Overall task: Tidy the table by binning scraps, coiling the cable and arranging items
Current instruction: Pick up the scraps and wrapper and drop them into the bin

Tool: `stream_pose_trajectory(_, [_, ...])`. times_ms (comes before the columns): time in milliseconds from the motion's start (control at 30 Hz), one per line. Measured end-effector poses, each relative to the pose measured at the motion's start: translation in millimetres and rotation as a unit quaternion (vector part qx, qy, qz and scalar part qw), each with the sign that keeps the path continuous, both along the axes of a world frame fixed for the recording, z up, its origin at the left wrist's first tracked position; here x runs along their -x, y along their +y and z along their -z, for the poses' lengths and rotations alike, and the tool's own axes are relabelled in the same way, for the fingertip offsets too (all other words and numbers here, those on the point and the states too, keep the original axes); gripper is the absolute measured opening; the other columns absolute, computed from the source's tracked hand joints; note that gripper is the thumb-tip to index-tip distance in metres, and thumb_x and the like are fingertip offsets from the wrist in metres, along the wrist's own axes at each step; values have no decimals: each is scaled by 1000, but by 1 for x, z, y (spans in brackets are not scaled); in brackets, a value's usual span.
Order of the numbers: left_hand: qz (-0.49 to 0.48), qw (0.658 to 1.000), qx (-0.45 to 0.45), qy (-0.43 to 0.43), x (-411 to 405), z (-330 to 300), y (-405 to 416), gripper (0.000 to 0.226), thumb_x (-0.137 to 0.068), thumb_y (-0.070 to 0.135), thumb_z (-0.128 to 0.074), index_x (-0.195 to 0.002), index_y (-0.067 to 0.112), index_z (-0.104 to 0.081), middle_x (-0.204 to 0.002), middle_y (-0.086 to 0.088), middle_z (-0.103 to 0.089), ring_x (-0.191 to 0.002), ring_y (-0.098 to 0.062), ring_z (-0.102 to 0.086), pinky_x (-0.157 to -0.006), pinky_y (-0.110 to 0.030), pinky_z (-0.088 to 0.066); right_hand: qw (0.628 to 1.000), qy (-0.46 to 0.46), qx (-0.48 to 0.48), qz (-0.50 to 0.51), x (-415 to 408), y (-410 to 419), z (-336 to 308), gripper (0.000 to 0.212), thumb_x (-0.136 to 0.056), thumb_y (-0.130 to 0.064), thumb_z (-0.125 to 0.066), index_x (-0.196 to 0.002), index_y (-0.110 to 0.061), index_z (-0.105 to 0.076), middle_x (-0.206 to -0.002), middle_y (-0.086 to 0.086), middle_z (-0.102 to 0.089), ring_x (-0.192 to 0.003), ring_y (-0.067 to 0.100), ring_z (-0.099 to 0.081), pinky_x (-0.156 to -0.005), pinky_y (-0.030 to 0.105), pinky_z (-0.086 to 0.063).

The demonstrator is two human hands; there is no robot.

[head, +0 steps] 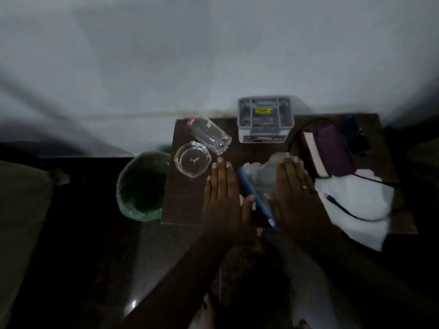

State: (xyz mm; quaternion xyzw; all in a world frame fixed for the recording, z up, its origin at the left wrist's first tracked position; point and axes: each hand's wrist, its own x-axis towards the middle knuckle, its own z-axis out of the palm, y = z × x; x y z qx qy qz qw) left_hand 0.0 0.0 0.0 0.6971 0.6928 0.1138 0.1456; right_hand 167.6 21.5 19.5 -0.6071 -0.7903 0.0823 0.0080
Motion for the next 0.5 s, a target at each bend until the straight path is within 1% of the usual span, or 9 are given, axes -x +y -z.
stream_pose_trajectory(67, [9, 998, -58, -14, 4, 17, 1, 79, -98, 56, -14, -152, -1, -17, -162, -19, -8, -151, -29, -3, -122, -41, -7, 999, 20, -25, -13, 3, 4, 12, 70, -94, -41, -34, -147, 5, -30, -156, 26, -28, -146, 38, -27, -117, 51, -30])
stream_pose_trajectory(133, [19, 995, -97, -16, 8, 37, 5, 76, -98, 53, -22, -152, -1, -17, -161, -16, -7, -150, -28, -4, -122, -42, -10, 998, 18, -54, -34, 1, 8, 28, 71, -96, -42, -36, -149, 3, -26, -158, 24, -25, -148, 36, -22, -118, 50, -28])
stream_pose_trajectory(200, [23, 992, -116, -36, 9, 49, 11, 76, -98, 53, -25, -153, 2, -13, -161, -11, 0, -151, -26, 0, -121, -42, -9, 998, 27, -52, -32, 0, 12, 31, 74, -95, -45, -32, -152, 1, -19, -161, 20, -18, -150, 33, -14, -120, 49, -23])
stream_pose_trajectory(300, [43, 990, -130, -26, 15, 57, 15, 76, -97, 53, -23, -153, 3, -9, -163, -12, 1, -151, -24, 2, -121, -43, -9, 998, 28, -37, -41, -5, 15, 28, 77, -94, -52, -16, -154, -4, -5, -164, 14, -1, -152, 26, 3, -124, 46, -13])
stream_pose_trajectory(367, [63, 989, -136, -16, 17, 61, 17, 76, -98, 53, -22, -153, 3, -7, -163, -12, 2, -151, -22, 5, -122, -43, -9, 998, 46, -26, -42, -8, 15, 29, 79, -92, -55, -16, -154, -9, 2, -164, 8, 7, -152, 21, 11, -125, 42, -7])
stream_pose_trajectory(400, [73, 987, -143, -9, 17, 63, 19, 76, -98, 53, -21, -153, 3, -7, -163, -12, 2, -151, -22, 6, -122, -43, -9, 997, 55, -22, -43, -11, 15, 30, 80, -91, -55, -18, -154, -11, 3, -164, 6, 8, -152, 19, 11, -125, 40, -6])
stream_pose_trajectory(500, [91, 981, -173, -7, 16, 67, 24, 77, -98, 55, -18, -153, 2, -11, -163, -13, -3, -151, -21, 4, -122, -43, -11, 992, 101, -39, -68, -20, 17, 34, 75, -91, -53, -23, -155, -19, -7, -164, -4, -7, -151, 9, 0, -124, 31, -5])
